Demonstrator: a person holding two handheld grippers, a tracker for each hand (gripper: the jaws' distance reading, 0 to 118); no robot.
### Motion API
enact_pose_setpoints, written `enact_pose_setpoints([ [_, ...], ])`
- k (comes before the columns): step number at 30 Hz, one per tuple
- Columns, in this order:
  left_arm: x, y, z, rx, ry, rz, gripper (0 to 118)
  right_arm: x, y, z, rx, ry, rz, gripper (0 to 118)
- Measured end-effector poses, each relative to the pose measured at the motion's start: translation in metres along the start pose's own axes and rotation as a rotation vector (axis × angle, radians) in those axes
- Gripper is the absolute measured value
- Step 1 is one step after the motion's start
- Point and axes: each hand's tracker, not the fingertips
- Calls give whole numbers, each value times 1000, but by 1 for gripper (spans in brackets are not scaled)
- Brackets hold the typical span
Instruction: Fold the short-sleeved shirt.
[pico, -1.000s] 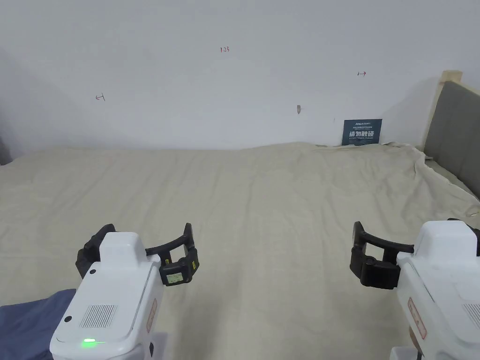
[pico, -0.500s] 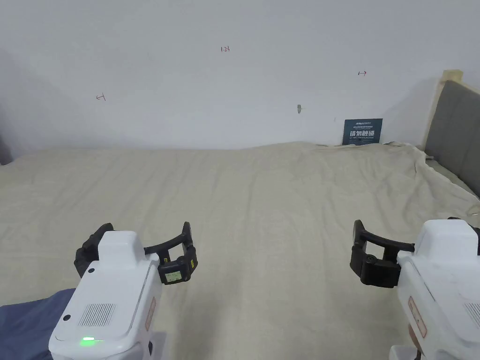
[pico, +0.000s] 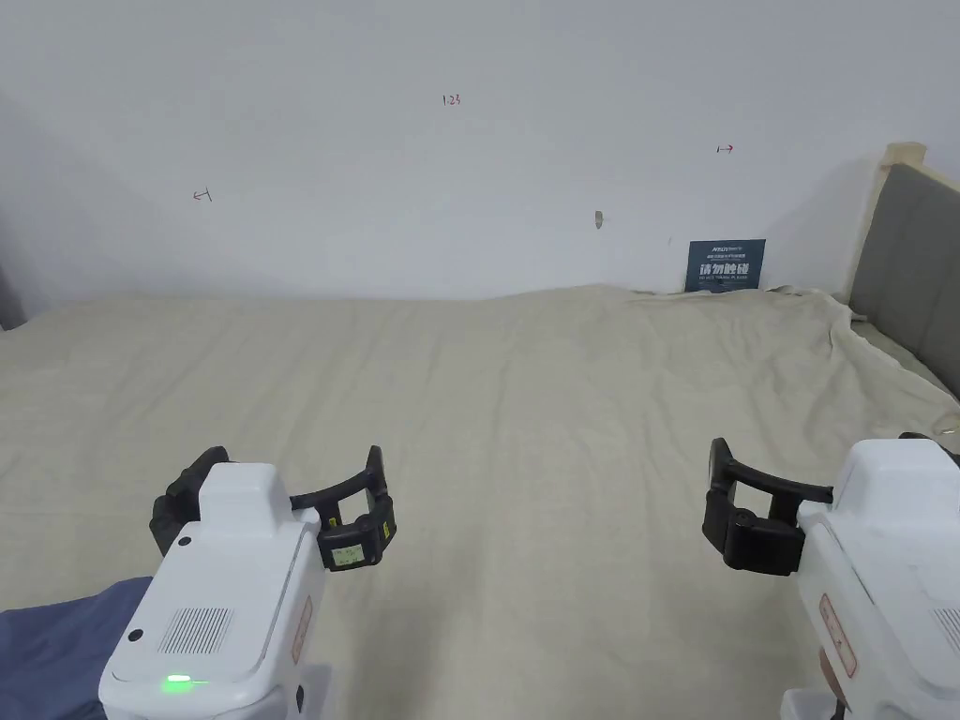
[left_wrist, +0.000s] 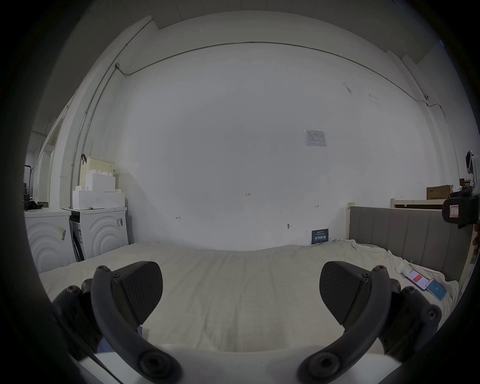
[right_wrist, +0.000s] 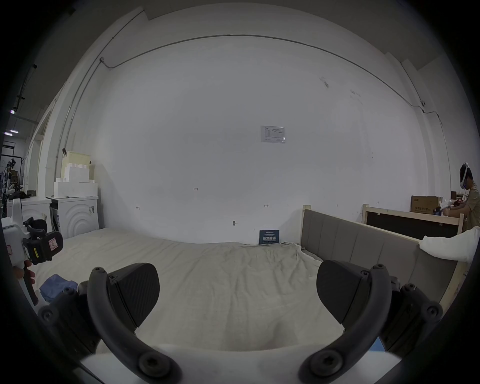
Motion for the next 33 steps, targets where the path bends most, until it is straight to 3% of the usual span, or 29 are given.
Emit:
enact_pose_setpoints([
  [26, -1, 2, 1, 2, -5, -11, 118, -1, 2, -3, -11, -17, -10, 118],
  [27, -1, 3, 1, 2, -5, -11, 118, -3, 4, -3, -28, -12, -36, 118],
  [30, -2, 3, 1, 2, -5, -6, 118, -1, 8, -4, -94, 1, -220, 118],
  [33, -3, 4, 1, 2, -4, 1, 118, -1, 15, -10, -237, -125, -307, 118],
])
